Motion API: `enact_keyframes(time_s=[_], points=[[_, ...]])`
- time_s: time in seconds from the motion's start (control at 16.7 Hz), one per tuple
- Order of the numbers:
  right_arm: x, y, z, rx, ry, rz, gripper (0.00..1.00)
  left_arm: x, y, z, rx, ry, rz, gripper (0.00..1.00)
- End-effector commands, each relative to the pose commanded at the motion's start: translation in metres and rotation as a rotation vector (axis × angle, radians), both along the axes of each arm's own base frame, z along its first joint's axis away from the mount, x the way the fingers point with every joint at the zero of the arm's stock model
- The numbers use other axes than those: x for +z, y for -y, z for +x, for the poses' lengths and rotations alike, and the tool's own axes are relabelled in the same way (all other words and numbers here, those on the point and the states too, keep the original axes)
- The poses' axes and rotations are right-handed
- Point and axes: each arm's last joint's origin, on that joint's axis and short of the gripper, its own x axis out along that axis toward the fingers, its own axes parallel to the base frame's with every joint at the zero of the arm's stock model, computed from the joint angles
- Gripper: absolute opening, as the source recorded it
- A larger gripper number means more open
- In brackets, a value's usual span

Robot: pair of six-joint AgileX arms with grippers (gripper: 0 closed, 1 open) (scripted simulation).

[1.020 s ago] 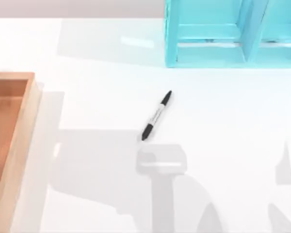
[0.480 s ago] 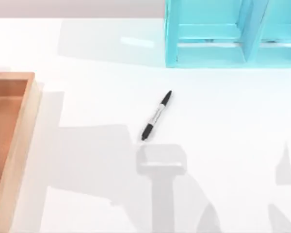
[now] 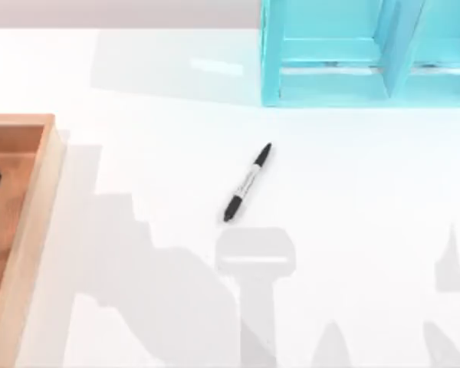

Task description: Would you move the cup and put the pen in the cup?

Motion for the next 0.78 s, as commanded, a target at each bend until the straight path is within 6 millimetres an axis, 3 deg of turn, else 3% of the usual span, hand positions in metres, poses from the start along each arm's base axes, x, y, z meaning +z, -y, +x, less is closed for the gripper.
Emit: enact_keyframes(time_s=[0.12, 0.36, 0.78], points=[[0.0000, 0.0000, 0.0000, 0.000, 0.000, 0.000, 1.00, -0.0106, 0.0003, -0.0023, 0.000, -0.006, -0.001, 1.00], [0.0000, 0.0000, 0.0000, 0.000, 0.000, 0.000, 1.00, -0.0112, 0.0004, -0.0024, 0.000, -0.007, -0.001, 1.00], [0.0000, 0.0000, 0.0000, 0.000, 0.000, 0.000, 1.00, -0.0112, 0.0004, -0.0024, 0.000, -0.007, -0.001, 0.47]])
